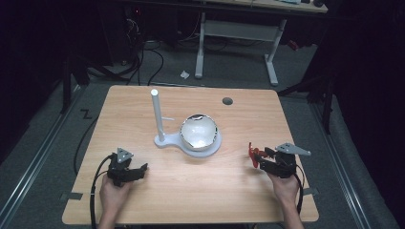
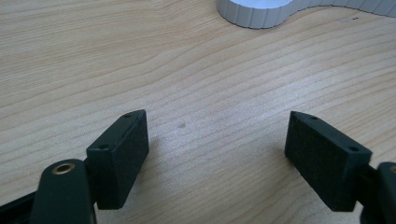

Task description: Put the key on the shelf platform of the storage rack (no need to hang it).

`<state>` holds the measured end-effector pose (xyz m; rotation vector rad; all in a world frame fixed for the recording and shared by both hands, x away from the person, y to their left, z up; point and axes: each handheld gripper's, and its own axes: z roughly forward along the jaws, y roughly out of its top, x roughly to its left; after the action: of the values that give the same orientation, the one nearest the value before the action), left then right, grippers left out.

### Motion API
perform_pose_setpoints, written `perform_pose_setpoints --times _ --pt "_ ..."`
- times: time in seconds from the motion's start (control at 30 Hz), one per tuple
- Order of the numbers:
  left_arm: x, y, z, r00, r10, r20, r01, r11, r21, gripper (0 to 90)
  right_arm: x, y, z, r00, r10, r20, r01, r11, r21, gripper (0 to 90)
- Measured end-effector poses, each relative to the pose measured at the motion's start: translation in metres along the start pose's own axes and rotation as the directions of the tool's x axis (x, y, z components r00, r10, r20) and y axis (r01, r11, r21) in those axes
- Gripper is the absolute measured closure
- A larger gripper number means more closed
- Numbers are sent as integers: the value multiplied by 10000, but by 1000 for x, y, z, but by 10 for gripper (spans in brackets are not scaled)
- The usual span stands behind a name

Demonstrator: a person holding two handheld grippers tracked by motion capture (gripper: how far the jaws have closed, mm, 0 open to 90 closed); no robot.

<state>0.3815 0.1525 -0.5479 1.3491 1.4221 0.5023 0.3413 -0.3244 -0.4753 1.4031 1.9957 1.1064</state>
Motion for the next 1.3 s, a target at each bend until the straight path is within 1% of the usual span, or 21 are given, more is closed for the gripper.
perform_pose_setpoints --times 0.37,0.4,0.5,0.53,0.57,0.6,0.67,0.73,0.8,0.93,1.2,1.27,1.3 --pt "0 0 0 10000 5 1 -5 10000 4 219 8 12 -15 9993 -140 -338 127 9991 -403 427" --pt "0 0 0 10000 -1 2 1 10000 1 220 10 15 -17 9989 -165 -436 143 9986 -504 427" --pt "0 0 0 10000 -1 0 1 10000 1 219 12 20 -20 9982 -185 -570 153 9983 -561 427" --pt "0 0 0 10000 -2 1 2 10000 0 219 12 20 -20 9982 -185 -570 153 9983 -561 427" --pt "0 0 0 10000 -2 1 2 10000 1 219 13 21 -20 9977 -154 -664 118 9984 -547 427" --pt "0 0 0 10000 0 1 0 10000 2 219 16 25 -21 9965 -337 -764 295 9980 -557 428" --pt "0 0 0 10000 0 0 0 10000 3 220 17 27 -20 9960 -398 -801 351 9976 -592 428" --pt "0 0 0 10000 1 -2 -1 10000 3 220 22 32 -20 9939 -492 -986 434 9972 -605 428" --pt "0 0 0 10000 -3 0 3 10000 -1 220 24 34 -20 9934 -512 -1031 450 9971 -613 429" --pt "0 0 0 10000 3 0 -3 10000 4 219 32 41 -19 9915 -622 -1145 543 9960 -713 429" --pt "0 0 0 10000 -6 3 6 10000 -8 218 42 51 -15 9846 -766 -1572 645 9946 -808 430" --pt "0 0 0 10000 -22 5 22 10000 -15 218 43 53 -15 9836 -799 -1614 672 9943 -825 430" --pt "0 0 0 10000 -28 6 28 10000 -17 218 46 55 -14 9818 -857 -1695 719 9937 -858 430"
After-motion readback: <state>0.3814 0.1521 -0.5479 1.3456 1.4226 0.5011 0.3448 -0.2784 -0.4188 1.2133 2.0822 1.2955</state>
